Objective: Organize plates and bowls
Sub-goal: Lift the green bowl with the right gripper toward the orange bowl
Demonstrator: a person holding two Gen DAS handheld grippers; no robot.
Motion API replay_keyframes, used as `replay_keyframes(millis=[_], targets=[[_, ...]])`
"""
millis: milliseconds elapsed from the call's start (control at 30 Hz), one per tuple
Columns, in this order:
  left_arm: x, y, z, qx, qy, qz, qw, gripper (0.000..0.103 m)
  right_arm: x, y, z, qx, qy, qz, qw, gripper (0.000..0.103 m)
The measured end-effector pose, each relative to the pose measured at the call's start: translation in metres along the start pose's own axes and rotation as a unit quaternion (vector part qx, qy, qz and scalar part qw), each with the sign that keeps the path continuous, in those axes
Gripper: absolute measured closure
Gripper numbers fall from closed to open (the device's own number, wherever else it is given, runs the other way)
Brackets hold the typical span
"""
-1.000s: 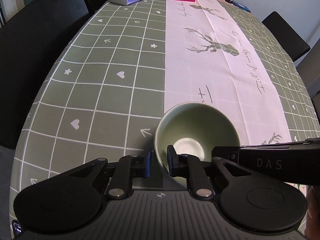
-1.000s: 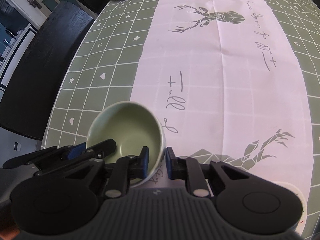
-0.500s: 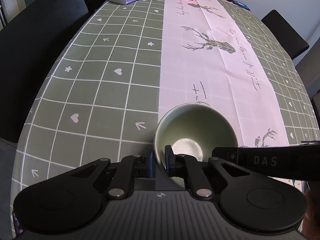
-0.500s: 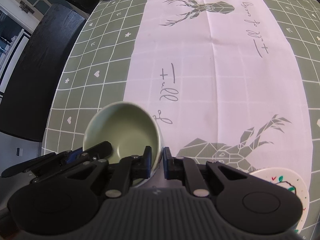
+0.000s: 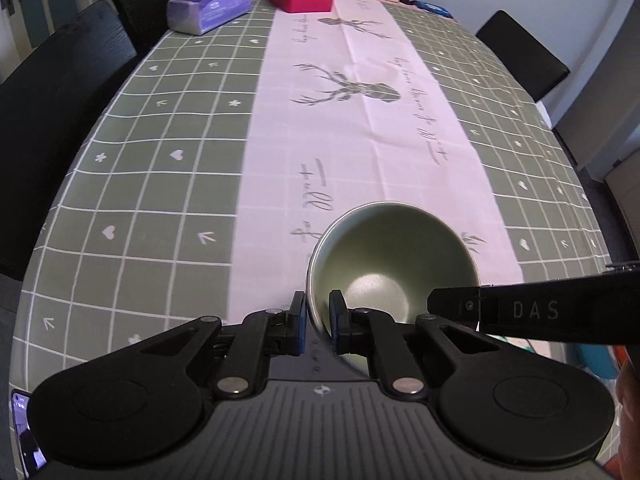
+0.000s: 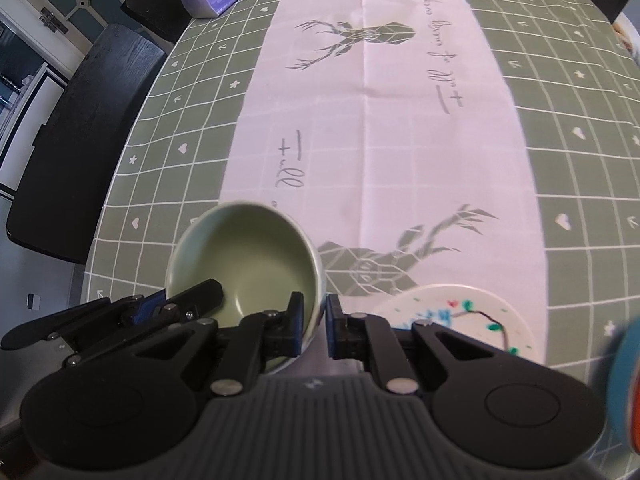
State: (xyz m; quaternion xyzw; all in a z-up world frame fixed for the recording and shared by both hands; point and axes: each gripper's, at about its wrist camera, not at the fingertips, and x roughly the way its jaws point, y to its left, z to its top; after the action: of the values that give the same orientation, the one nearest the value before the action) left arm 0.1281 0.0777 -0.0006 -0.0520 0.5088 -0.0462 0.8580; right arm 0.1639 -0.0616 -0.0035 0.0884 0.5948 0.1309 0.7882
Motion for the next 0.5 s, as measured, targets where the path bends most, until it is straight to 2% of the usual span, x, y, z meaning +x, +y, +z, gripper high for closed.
replay_keyframes(millis=[233, 500], targets=[[-0.022, -0.049, -0.001, 0.031, 0.002, -0.029, 0.9991, 0.091, -0.045, -0.042, -0.019, 0.008, -0.019, -0.006, 1.000, 0.095], [-0.040, -0.125, -0.001, 0.077, 0.002, -0.067, 0.9948, 0.091, -0.107, -0.103, -0.040, 0.037, -0.059, -0.017, 0.997, 0.095]])
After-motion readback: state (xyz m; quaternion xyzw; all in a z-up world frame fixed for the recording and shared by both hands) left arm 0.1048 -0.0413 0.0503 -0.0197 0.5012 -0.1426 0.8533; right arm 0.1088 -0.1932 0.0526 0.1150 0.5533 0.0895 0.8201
